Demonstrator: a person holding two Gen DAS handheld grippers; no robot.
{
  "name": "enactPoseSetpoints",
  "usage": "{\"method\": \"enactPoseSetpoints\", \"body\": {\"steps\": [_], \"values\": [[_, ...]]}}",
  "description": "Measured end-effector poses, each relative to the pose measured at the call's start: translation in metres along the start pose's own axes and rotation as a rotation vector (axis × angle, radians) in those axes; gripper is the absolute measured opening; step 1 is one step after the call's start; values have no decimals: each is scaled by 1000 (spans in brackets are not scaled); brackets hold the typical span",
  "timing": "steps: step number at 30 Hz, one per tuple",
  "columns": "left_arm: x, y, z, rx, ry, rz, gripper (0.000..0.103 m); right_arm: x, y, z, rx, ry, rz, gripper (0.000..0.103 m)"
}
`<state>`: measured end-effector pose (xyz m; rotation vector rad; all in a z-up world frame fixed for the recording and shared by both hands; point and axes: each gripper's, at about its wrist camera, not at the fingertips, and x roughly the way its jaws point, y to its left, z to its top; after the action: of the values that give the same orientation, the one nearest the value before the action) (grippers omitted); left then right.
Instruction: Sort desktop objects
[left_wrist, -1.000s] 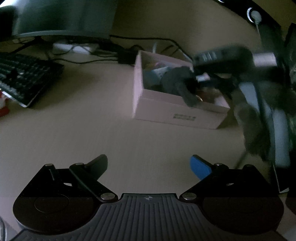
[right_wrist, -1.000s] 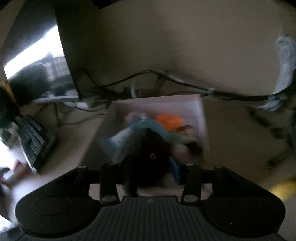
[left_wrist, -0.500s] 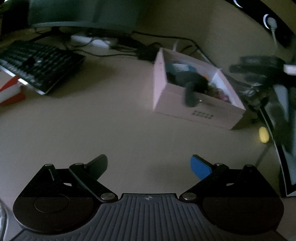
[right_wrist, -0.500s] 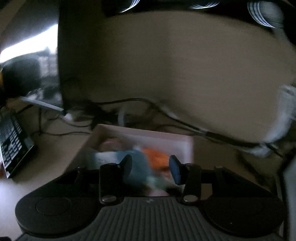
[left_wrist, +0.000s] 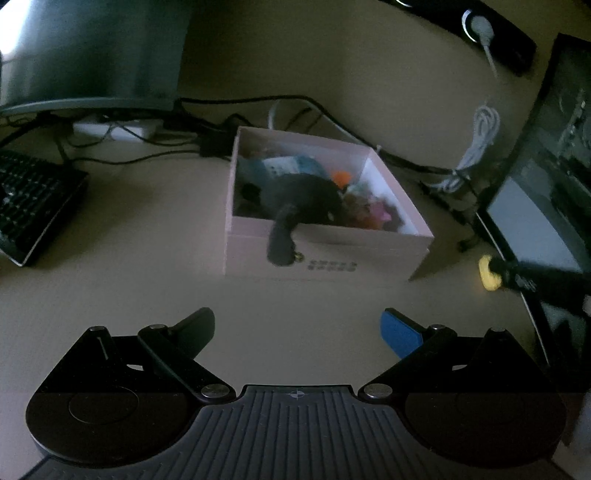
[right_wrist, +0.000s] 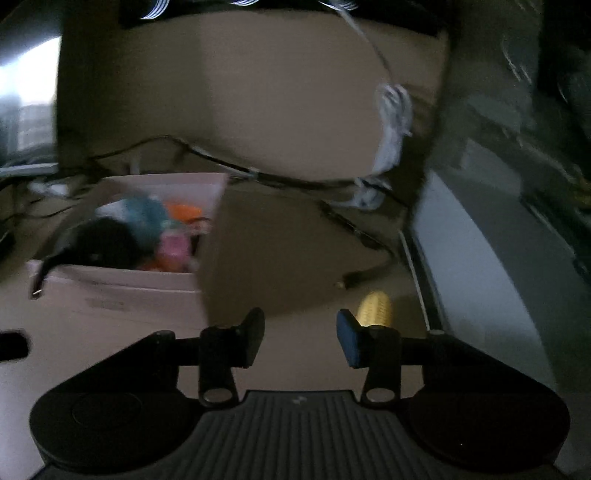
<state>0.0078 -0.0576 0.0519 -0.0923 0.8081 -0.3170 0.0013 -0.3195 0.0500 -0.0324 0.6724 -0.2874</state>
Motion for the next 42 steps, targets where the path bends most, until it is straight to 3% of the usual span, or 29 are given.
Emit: {"method": "enactPoseSetpoints", "body": {"steps": [2,9,10,11,12,16,23,29,31,33,35,38,42], "values": [[0,-2,-4,5,7,-3,99,14,-2,-1,-4,-25,-106,45],[1,10,-22,-14,63,35,99,71,-8,-1,15,47,-203,44],[1,14,-24,-21,67,40,99,74,-9,-2,22,58,-201,41],[0,17,-25,-26,70,45,99,77,-11,-1,29,75,-198,30],[0,20,-26,-30,72,49,99,76,-12,-2,38,83,-190,30],[3,27,-30,-26,81,48,99,49,-8,-4,64,106,-58,29],[6,27,-39,34,86,56,99,-17,57,-20,-98,144,409,30],[4,34,-45,33,57,85,99,-14,104,-5,-192,126,472,32],[3,37,-46,14,42,77,99,-18,102,13,-170,112,510,42],[4,38,-46,-12,42,60,99,-19,97,39,-113,91,535,71],[5,39,-46,-26,38,56,99,-10,98,65,-42,96,546,82],[2,42,-45,-54,29,50,99,27,116,93,20,185,547,84],[-4,46,-46,-82,19,54,99,68,149,101,17,266,508,84]]}}
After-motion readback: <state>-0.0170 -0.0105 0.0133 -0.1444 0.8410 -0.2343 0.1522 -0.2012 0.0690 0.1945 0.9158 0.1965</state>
